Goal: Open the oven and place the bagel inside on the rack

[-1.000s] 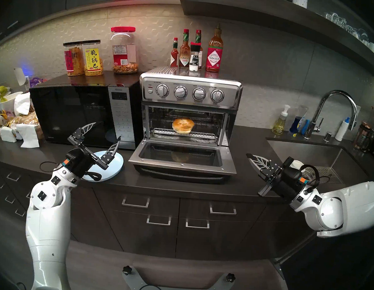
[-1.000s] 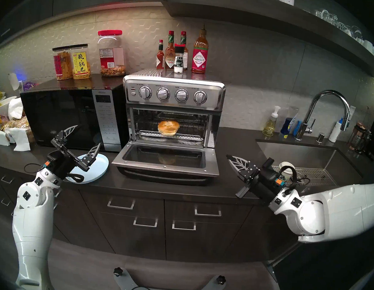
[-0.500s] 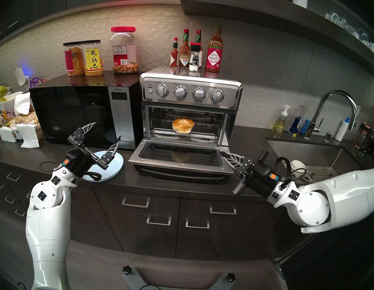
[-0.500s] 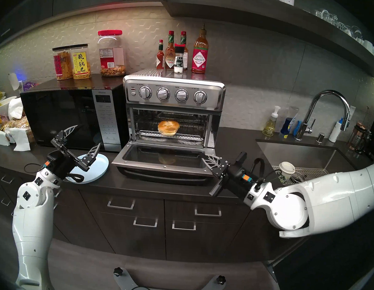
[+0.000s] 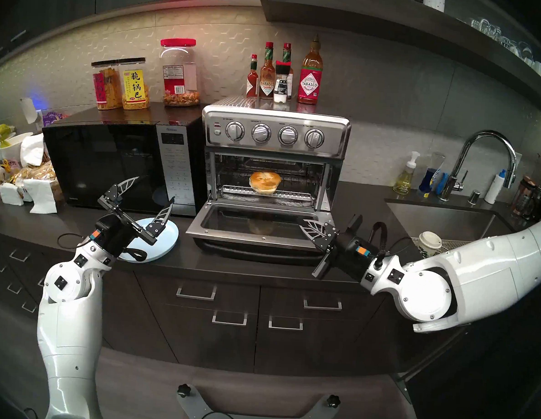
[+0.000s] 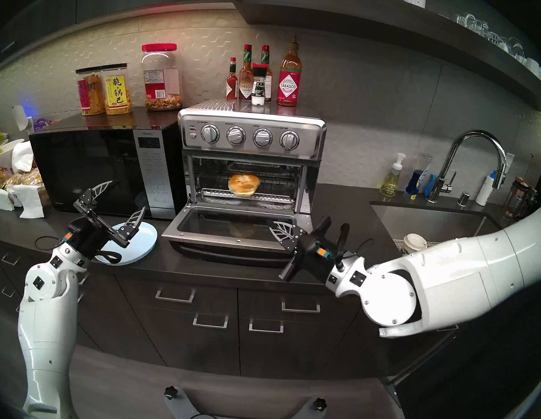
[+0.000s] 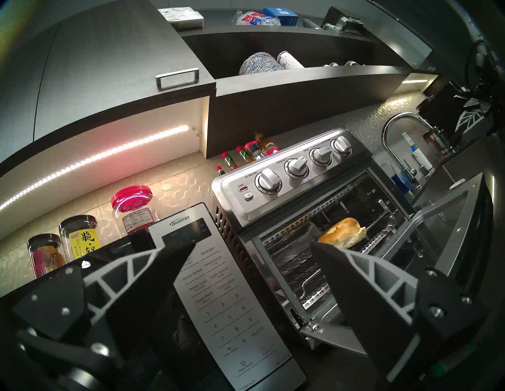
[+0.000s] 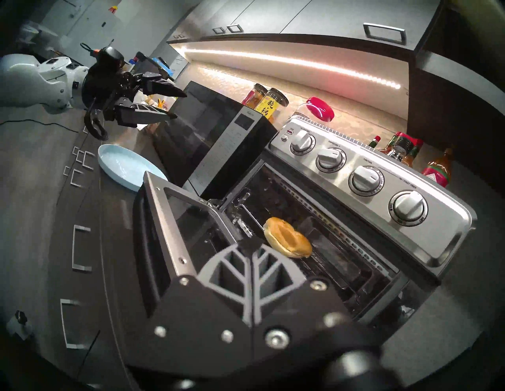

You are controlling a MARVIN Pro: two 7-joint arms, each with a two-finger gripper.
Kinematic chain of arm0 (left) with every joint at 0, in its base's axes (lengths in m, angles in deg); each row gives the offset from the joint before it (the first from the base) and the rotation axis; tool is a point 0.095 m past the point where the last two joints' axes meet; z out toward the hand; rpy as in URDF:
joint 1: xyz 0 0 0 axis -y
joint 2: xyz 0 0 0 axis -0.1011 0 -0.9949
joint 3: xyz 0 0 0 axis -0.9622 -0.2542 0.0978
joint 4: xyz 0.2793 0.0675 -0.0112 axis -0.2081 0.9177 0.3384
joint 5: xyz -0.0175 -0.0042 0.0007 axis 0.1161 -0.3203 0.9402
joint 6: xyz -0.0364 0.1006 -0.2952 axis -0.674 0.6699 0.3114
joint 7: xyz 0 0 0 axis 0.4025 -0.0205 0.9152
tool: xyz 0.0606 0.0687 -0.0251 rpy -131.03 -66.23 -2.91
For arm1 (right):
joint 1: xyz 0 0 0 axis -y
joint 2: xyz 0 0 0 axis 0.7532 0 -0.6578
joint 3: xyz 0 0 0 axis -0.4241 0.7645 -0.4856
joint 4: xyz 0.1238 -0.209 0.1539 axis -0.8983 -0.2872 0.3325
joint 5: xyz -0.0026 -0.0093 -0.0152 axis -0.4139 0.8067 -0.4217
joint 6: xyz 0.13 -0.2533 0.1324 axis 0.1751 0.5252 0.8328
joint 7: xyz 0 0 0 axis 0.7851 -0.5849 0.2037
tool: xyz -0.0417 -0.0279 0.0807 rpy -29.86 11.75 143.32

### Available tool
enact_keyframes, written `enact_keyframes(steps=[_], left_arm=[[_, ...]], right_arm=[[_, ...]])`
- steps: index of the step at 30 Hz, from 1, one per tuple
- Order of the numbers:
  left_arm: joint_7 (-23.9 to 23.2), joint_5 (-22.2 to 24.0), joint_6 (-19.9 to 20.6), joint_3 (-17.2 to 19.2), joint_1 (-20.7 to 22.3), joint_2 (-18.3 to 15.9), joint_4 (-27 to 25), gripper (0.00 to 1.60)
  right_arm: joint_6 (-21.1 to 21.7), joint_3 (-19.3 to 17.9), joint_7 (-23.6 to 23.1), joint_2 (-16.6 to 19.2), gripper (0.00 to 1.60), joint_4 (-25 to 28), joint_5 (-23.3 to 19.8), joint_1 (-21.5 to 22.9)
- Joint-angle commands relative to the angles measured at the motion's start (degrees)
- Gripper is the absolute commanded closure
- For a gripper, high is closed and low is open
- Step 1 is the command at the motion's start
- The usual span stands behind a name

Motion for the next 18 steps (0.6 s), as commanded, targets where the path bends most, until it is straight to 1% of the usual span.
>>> enact_keyframes(steps=[1,8,10,13,18], left_arm=[[-0.06,0.40,-0.11,-0.08,0.50,-0.09,-0.95,0.00],[-0.08,0.42,-0.09,-0.08,0.49,-0.09,-0.97,0.00],[-0.08,0.42,-0.09,-0.08,0.49,-0.09,-0.97,0.00],[-0.08,0.42,-0.09,-0.07,0.49,-0.09,-0.97,0.00],[-0.08,0.42,-0.09,-0.07,0.49,-0.08,-0.97,0.00]], right_arm=[[3.06,-3.07,1.74,-3.29,1.60,2.12,-0.60,-0.04],[6.19,-5.17,3.19,-6.05,1.60,1.22,-1.85,-2.28],[6.86,-5.60,2.88,-6.90,1.60,0.81,-2.59,-2.58],[7.35,-6.44,1.09,-8.35,1.60,-0.38,-4.96,-2.78],[8.04,-7.79,-0.08,-10.28,1.60,-2.33,-6.79,-3.62]])
